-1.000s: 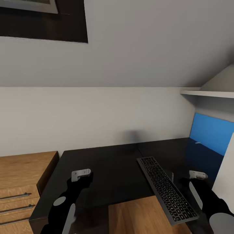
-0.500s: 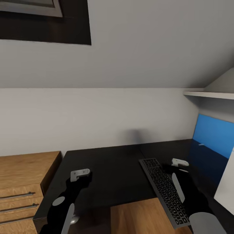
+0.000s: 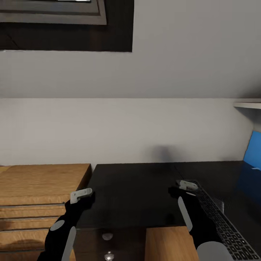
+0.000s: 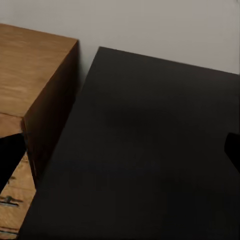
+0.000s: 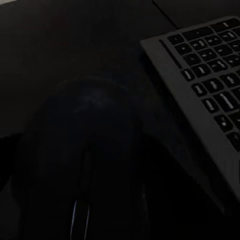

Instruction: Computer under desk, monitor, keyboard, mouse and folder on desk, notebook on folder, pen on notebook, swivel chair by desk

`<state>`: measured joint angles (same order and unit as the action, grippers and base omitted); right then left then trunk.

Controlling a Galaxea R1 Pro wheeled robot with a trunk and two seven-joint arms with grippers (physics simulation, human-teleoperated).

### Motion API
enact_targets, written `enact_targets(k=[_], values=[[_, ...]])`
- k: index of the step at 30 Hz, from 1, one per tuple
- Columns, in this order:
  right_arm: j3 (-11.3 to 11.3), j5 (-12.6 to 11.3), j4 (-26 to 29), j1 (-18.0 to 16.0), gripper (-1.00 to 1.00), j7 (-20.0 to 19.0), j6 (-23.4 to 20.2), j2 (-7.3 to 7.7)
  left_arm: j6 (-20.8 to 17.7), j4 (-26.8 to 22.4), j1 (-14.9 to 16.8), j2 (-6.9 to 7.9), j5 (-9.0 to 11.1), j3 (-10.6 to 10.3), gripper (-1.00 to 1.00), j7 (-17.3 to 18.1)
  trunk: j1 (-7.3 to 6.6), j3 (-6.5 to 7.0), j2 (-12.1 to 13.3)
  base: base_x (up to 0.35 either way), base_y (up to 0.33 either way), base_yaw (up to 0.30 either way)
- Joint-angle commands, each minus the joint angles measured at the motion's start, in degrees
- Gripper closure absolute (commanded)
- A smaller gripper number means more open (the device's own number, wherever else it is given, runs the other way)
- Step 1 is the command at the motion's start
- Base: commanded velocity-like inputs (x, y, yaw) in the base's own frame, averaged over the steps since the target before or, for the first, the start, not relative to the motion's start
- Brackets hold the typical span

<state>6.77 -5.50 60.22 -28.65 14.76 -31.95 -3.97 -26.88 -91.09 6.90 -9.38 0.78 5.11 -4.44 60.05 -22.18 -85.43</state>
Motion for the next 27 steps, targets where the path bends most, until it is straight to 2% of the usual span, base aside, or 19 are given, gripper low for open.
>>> enact_targets(k=[1, 3, 5, 6, 13, 16, 21, 27], values=[[-0.97, -0.75, 0.1, 0.14, 1.0, 0.64, -0.13, -0.08, -0.28, -0.05, 0.05, -0.02, 0.1, 0.29, -1.0, -0.14, -0.01, -0.07, -0.04, -0.123, 0.292, 0.279], [-4.01, -0.84, 0.06, 0.5, 1.0, 0.68, -0.13, -0.17, -0.28, -0.05, 0.05, -0.04, 0.11, 1.01, -1.0, -0.13, -0.01, -0.07, -0.04, -0.069, 0.312, 0.279], [-4.91, -0.87, 0.0, 0.7, 1.0, 0.65, -0.13, -0.21, -0.27, -0.05, 0.05, -0.06, 0.11, 1.15, -1.0, -0.13, -0.01, -0.07, -0.04, 0.01, 0.317, 0.279], [-6.19, -0.92, -0.12, 0.88, 1.0, 0.61, -0.08, -0.46, -0.27, -0.1, 0.05, -0.05, 0.1, 1.51, -1.0, -0.13, -0.01, -0.07, -0.04, 0.129, 0.213, 0.279], [-7.6, -0.91, -0.41, 1.15, 1.0, 0.57, -0.06, -1.6, -0.27, -0.14, 0.05, -0.11, 0.11, 3.84, -1.0, -0.13, -0.01, -0.07, -0.04, 0.043, 0.068, 0.279], [-8.81, -0.95, -0.78, 1.26, 1.0, 0.55, -0.05, -1.78, -0.27, -0.14, 0.05, -0.11, 0.15, 4.13, -1.0, -0.13, -0.01, -0.07, -0.04, 0.002, 0.003, 0.279], [-10.8, -0.99, -2.89, 1.52, 1.0, 0.49, -0.04, -3.42, -0.27, -0.25, 0.05, -0.11, 0.18, 4.42, -1.0, -0.13, -0.01, -0.07, -0.04, 0.0, 0.001, 0.279], [-14.61, -1.08, -4.67, 1.58, 1.0, 0.45, 0.1, -4.59, -0.27, -0.54, 0.05, -0.11, 0.16, 4.39, -1.0, -0.13, -0.01, -0.07, -0.04, 0.0, 0.0, 0.279]])
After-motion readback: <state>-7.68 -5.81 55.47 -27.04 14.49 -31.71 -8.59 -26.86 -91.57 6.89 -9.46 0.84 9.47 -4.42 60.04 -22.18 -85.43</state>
